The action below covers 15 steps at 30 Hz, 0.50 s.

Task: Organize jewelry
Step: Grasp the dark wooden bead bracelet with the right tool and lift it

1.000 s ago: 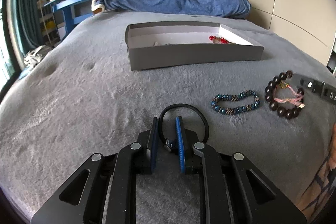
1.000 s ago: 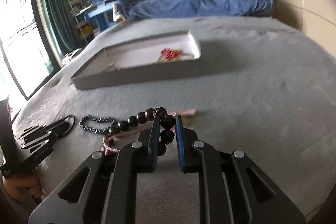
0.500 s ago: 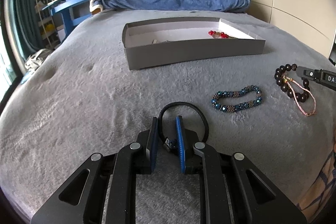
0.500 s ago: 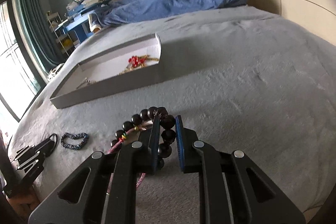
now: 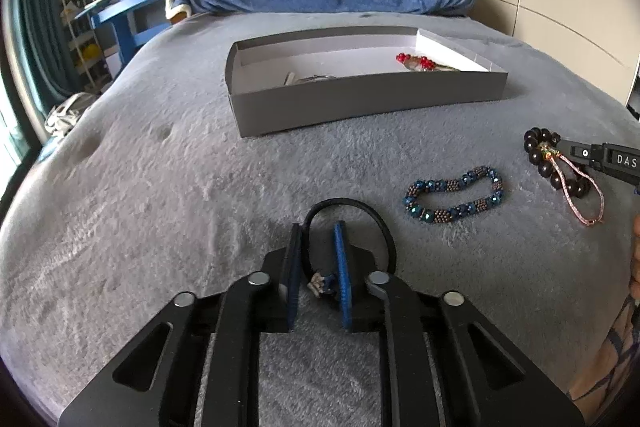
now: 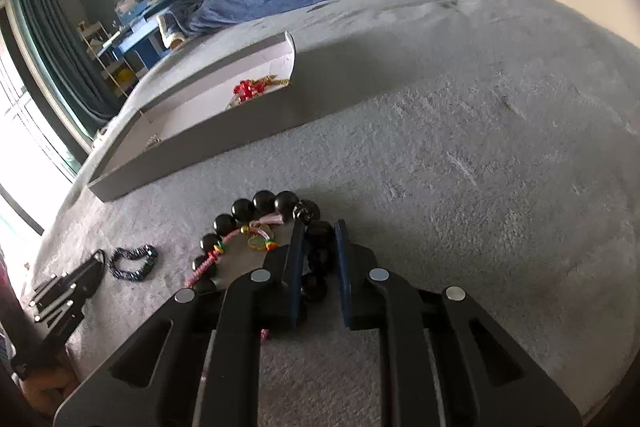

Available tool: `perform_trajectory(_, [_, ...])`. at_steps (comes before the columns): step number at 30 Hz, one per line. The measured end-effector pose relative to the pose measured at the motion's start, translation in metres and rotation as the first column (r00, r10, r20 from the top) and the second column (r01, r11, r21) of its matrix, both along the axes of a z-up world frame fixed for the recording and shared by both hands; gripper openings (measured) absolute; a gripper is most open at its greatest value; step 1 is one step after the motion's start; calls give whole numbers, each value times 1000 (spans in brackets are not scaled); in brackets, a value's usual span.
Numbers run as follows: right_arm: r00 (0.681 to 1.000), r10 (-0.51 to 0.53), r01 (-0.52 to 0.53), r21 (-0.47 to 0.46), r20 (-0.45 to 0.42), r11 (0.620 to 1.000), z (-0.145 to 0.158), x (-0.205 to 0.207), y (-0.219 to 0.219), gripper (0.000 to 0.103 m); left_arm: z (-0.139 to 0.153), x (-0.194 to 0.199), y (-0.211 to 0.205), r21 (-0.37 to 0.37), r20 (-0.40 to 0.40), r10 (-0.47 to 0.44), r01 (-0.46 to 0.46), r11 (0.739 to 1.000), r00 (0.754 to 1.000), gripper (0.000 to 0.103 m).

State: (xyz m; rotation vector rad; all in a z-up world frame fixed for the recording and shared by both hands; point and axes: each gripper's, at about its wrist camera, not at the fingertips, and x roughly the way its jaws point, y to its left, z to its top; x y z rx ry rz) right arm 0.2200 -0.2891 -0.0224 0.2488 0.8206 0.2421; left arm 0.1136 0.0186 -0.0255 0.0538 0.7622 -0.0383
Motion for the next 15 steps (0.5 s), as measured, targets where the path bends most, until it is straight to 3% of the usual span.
perform_trajectory(15, [978, -22, 19, 20, 208, 1000, 64, 9, -16, 14, 35, 14, 15, -69, 66, 4, 1, 998, 998, 13])
